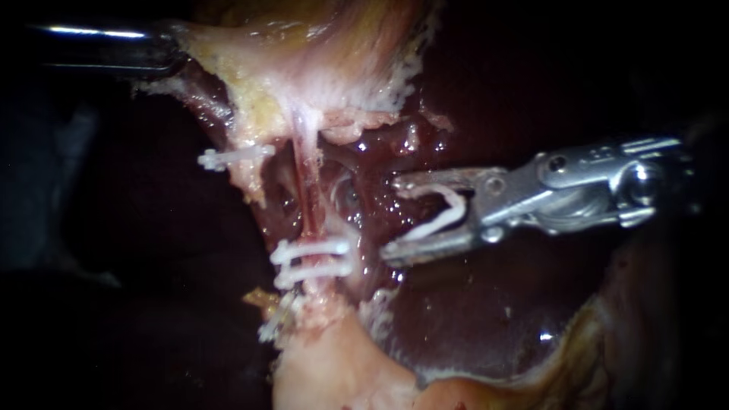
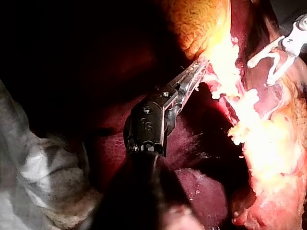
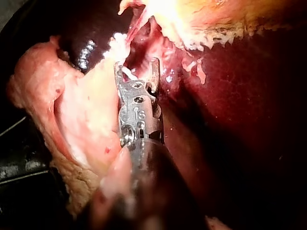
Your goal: Clipping third clip right tube
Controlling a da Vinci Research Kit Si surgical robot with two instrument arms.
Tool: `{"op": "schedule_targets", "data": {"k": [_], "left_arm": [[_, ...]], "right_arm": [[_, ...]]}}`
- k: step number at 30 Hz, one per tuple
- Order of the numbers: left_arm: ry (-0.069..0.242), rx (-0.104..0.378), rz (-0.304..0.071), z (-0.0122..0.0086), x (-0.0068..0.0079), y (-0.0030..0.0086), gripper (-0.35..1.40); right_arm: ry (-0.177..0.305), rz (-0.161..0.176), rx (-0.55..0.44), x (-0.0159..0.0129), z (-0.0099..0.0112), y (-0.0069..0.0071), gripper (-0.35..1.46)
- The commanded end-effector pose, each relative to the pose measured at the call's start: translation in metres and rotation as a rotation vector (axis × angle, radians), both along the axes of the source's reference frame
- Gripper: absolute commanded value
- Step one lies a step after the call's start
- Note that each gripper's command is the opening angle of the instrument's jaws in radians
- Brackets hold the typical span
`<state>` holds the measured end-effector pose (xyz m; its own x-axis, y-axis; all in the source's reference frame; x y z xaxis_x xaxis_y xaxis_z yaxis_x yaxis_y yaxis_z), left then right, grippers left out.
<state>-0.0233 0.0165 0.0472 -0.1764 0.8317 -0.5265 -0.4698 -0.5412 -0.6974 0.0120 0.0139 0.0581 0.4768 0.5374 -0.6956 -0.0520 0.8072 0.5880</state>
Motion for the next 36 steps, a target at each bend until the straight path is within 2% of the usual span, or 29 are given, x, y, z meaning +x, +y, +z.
{"op": "schedule_targets", "data": {"k": [1, 3, 8, 12, 21, 24, 30, 36], "left_arm": [[0.001, -0.001, 0.000, 0.0002, -0.0001, -0.0001, -0.35], [0.001, -0.001, 0.000, 0.0002, -0.0001, -0.0001, -0.35], [0.001, -0.001, 0.000, 0.0002, -0.0001, -0.0001, -0.35], [0.003, -0.002, -0.003, 0.0002, -0.0002, -0.0001, -0.35], [0.004, -0.003, -0.003, 0.0003, -0.0002, -0.0002, -0.35], [0.004, -0.003, -0.003, 0.0003, -0.0002, -0.0002, -0.35], [0.004, -0.004, -0.004, 0.0004, -0.0003, -0.0002, -0.35], [0.004, -0.004, -0.003, 0.0005, -0.0003, -0.0002, -0.35]], "right_arm": [[0.008, 0.005, 0.008, 0.0005, 0.0002, 0.0001, 0.50], [0.028, 0.020, 0.036, 0.0014, 0.0008, 0.0005, 0.50], [0.051, 0.030, 0.059, 0.0032, 0.0017, 0.0013, 0.50], [0.082, 0.055, 0.088, 0.0047, 0.0024, 0.0020, 0.50], [0.160, 0.076, 0.161, 0.0070, 0.0032, 0.0030, 0.50], [0.199, 0.088, 0.186, 0.0075, 0.0033, 0.0031, 0.50], [0.289, 0.092, 0.241, 0.0080, 0.0031, 0.0032, 0.50], [0.389, 0.081, 0.297, 0.0076, 0.0013, 0.0031, 0.50]]}}
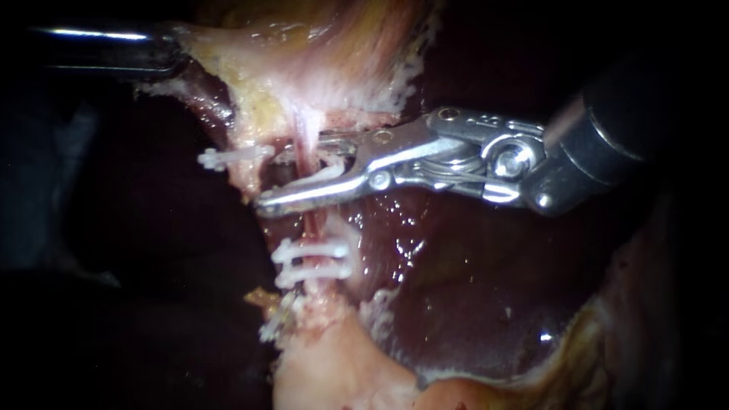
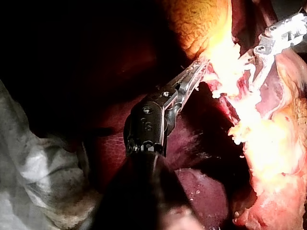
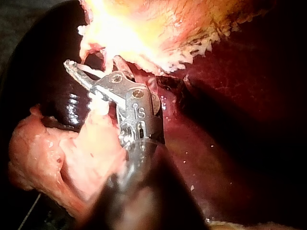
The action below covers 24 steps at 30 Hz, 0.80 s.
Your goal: Clipping third clip right tube
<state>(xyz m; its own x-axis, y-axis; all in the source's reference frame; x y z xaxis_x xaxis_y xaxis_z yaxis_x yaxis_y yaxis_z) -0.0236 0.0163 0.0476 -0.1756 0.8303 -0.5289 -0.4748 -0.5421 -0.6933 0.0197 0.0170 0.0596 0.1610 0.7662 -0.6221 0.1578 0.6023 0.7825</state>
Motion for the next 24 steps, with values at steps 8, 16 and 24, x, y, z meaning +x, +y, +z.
{"op": "schedule_targets", "data": {"k": [8, 16, 24], "left_arm": [[-0.001, 0.000, 0.001, 0.0000, 0.0001, 0.0000, -0.35], [-0.001, 0.000, 0.001, 0.0000, 0.0001, 0.0000, -0.35], [-0.001, 0.000, 0.001, 0.0000, 0.0001, 0.0000, -0.35]], "right_arm": [[0.086, -0.021, 0.020, -0.0003, -0.0043, 0.0003, 0.49], [0.093, -0.025, 0.031, -0.0004, -0.0054, 0.0004, 0.42], [0.084, -0.018, 0.048, -0.0009, -0.0052, 0.0005, 0.13]]}}
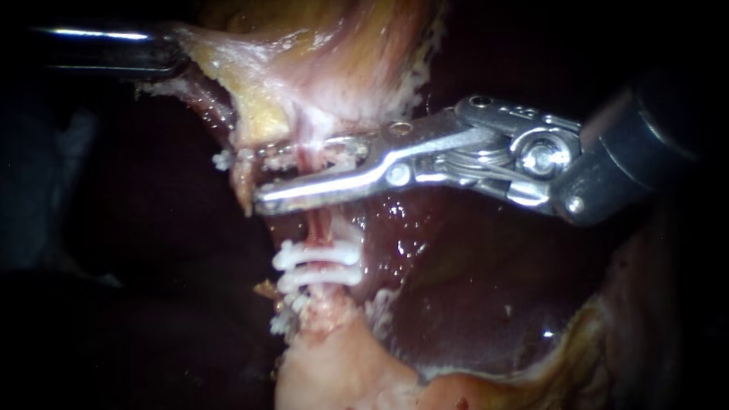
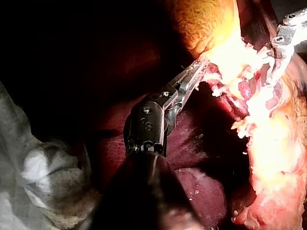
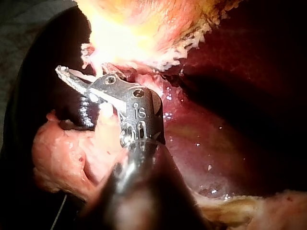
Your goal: Clipping third clip right tube
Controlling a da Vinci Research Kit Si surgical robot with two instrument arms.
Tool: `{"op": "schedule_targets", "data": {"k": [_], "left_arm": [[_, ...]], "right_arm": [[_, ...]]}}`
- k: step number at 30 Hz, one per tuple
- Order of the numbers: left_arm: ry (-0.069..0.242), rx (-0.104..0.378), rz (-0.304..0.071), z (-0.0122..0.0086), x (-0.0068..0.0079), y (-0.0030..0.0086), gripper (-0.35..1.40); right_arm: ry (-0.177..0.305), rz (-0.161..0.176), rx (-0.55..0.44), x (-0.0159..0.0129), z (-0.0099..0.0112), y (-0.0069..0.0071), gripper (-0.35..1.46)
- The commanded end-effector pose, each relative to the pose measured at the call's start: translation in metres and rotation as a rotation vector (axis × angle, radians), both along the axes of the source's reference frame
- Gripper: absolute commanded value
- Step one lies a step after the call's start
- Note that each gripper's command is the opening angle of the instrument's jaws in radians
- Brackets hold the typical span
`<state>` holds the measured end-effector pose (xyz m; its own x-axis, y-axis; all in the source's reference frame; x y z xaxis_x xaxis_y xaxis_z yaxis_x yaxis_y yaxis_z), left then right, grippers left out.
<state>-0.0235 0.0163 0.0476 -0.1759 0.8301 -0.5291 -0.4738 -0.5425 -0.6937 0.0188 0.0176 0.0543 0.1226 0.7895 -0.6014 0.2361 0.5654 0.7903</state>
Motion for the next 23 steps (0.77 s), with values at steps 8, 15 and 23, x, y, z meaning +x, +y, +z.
{"op": "schedule_targets", "data": {"k": [8, 15, 23], "left_arm": [[0.000, 0.000, 0.000, 0.0000, 0.0000, 0.0000, -0.35], [0.000, 0.000, 0.000, 0.0000, 0.0000, 0.0000, -0.35], [0.000, 0.000, 0.000, 0.0000, 0.0000, 0.0000, -0.35]], "right_arm": [[-0.038, 0.008, 0.143, -0.0010, 0.0007, 0.0003, -0.35], [-0.046, 0.002, 0.173, -0.0015, 0.0015, -0.0001, -0.35], [-0.046, 0.002, 0.171, -0.0015, 0.0018, -0.0001, -0.35]]}}
